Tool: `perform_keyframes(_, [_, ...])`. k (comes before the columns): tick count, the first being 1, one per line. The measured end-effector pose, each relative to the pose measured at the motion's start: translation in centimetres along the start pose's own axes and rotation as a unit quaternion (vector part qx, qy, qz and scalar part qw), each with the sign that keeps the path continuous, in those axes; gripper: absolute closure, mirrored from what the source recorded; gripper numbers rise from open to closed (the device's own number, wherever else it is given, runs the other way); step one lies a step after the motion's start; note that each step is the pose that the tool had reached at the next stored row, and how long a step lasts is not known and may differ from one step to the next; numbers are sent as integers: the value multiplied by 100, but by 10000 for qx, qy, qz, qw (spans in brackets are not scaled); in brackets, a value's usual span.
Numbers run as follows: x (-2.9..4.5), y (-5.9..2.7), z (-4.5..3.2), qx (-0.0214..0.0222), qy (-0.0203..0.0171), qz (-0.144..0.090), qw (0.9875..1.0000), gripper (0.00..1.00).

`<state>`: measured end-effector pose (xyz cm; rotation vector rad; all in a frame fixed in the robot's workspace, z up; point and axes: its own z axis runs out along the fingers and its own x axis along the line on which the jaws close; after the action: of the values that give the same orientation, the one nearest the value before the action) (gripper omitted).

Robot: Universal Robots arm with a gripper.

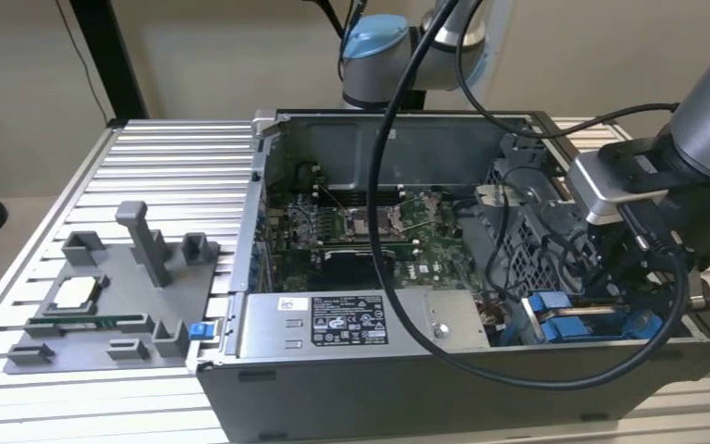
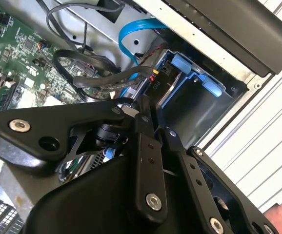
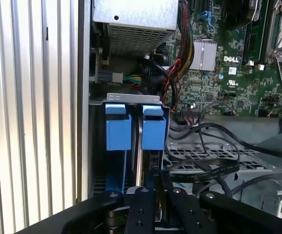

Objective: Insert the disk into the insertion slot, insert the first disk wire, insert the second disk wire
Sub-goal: 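Insert the second disk wire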

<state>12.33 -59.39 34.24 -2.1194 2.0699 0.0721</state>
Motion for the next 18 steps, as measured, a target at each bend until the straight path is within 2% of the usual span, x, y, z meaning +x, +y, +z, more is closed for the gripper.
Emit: perform_keyframes(18, [-29, -29, 32, 0, 0, 0, 10000, 100])
